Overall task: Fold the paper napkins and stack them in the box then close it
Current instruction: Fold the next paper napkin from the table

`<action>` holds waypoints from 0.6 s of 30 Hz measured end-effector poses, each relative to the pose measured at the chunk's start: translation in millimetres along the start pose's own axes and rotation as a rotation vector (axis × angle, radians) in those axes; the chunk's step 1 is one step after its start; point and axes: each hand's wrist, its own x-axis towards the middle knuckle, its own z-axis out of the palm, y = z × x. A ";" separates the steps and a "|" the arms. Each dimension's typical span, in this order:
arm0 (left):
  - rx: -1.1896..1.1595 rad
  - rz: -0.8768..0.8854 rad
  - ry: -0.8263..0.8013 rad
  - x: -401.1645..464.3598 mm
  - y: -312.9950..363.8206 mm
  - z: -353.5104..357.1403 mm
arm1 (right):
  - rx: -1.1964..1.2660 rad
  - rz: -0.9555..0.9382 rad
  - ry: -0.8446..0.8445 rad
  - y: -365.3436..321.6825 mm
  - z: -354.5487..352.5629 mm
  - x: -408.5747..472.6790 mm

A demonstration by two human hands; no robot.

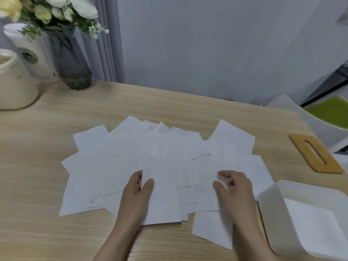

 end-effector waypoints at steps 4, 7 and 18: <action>0.004 0.010 0.004 0.7 -0.8 0.1 | -0.237 0.049 -0.055 14.7 -15.1 13.7; 0.010 0.008 0.002 0.2 -0.6 -0.3 | -0.274 0.085 -0.147 16.4 -17.9 17.1; 0.002 -0.007 -0.016 0.3 -1.2 -1.5 | -0.389 0.084 -0.123 9.2 -17.6 14.8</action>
